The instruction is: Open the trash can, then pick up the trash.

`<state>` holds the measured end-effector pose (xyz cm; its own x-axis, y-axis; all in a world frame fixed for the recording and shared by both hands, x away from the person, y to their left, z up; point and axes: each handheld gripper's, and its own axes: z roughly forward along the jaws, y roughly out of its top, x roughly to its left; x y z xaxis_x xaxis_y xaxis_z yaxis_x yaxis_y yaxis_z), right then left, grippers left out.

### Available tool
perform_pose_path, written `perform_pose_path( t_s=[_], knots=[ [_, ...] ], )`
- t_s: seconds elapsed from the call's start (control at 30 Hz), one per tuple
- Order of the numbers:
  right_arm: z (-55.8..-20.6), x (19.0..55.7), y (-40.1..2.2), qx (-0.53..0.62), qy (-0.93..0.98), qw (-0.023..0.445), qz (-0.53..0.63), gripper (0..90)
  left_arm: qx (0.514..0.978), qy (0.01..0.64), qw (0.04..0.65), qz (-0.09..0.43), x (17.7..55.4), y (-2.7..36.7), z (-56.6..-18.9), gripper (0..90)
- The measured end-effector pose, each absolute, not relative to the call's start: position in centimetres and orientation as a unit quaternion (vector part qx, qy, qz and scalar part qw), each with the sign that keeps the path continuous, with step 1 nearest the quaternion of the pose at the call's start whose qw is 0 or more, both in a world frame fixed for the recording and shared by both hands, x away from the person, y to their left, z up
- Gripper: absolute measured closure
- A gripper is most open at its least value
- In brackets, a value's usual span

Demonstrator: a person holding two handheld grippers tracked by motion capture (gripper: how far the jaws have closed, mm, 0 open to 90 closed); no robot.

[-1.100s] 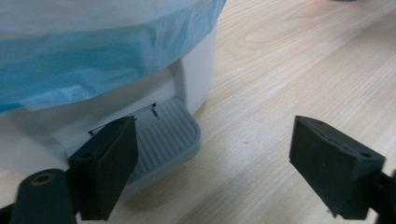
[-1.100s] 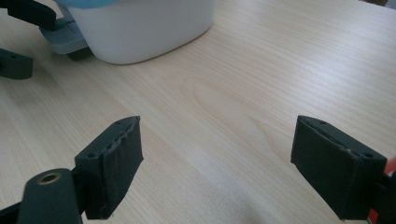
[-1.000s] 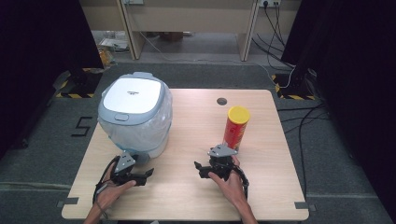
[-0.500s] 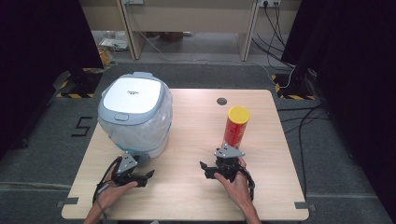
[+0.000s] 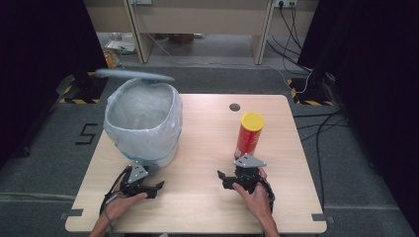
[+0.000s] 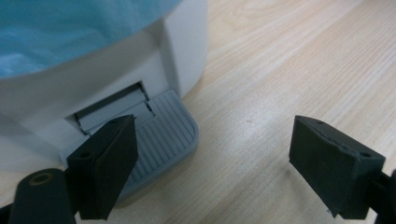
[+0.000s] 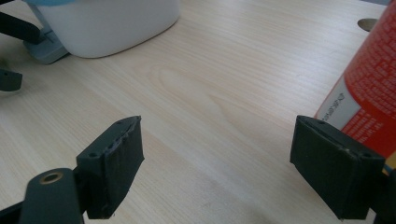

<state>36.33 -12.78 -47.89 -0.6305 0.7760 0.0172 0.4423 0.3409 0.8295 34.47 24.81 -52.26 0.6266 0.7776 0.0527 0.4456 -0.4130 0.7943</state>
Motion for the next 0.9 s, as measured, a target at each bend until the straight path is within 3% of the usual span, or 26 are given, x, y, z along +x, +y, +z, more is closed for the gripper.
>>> perform_pose_path(
  t_s=[0.9],
  knots=[
    [-47.2, 36.3, -15.5, 0.409, 0.773, 0.212, 0.437, 17.5, 0.82, 0.377, 0.37, 0.22, 34.7, 23.5, -52.1, 14.4]
  ],
)
